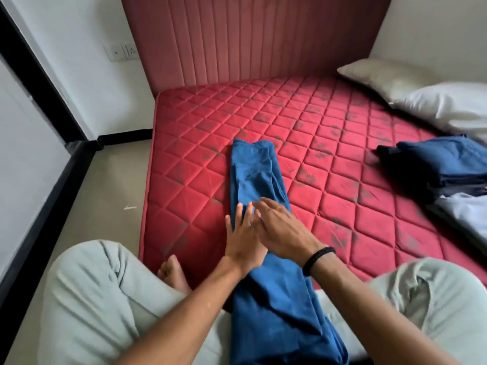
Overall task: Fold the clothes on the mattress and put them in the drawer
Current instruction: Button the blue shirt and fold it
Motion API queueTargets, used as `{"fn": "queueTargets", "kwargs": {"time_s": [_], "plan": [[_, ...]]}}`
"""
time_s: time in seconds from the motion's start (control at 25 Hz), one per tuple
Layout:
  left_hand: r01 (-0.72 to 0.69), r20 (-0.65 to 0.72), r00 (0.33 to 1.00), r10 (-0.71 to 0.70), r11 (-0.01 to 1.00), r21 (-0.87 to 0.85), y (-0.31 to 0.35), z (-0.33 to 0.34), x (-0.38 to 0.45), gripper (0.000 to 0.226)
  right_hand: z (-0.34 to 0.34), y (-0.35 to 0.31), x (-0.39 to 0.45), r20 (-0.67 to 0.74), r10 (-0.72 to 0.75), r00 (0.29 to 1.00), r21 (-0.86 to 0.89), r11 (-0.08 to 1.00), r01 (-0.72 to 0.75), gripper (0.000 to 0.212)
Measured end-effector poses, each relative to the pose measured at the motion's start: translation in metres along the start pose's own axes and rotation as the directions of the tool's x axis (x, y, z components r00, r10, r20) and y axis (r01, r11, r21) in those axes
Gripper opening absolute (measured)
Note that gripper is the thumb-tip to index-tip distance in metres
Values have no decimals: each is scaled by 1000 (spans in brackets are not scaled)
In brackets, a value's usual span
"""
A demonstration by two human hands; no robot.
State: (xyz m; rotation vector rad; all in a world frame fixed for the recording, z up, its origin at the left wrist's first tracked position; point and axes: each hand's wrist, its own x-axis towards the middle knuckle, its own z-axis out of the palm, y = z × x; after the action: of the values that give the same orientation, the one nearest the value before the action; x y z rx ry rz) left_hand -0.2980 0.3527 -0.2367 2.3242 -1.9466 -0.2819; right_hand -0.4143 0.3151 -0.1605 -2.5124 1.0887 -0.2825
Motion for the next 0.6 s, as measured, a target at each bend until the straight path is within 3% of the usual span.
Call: {"fn": "queueTargets", "kwargs": {"time_s": [0.08, 0.28, 0.44, 0.6], "plan": [[53, 9, 999, -53, 998, -21, -8, 19, 8, 76, 14, 14, 17, 12, 42, 999, -30, 999, -42, 69], [35, -228, 972, -64, 991, -130, -24, 58, 13, 67, 52, 85, 74, 14, 45, 999, -238, 971, -40, 74], [54, -207, 974, -91, 982, -179, -37, 36, 62, 86, 59, 134, 116, 3, 141, 990, -257, 957, -135, 86], [119, -137, 979, -150, 971, -210, -63, 16, 131, 96, 55, 151, 156, 11, 201, 979, -217, 957, -194, 71]]}}
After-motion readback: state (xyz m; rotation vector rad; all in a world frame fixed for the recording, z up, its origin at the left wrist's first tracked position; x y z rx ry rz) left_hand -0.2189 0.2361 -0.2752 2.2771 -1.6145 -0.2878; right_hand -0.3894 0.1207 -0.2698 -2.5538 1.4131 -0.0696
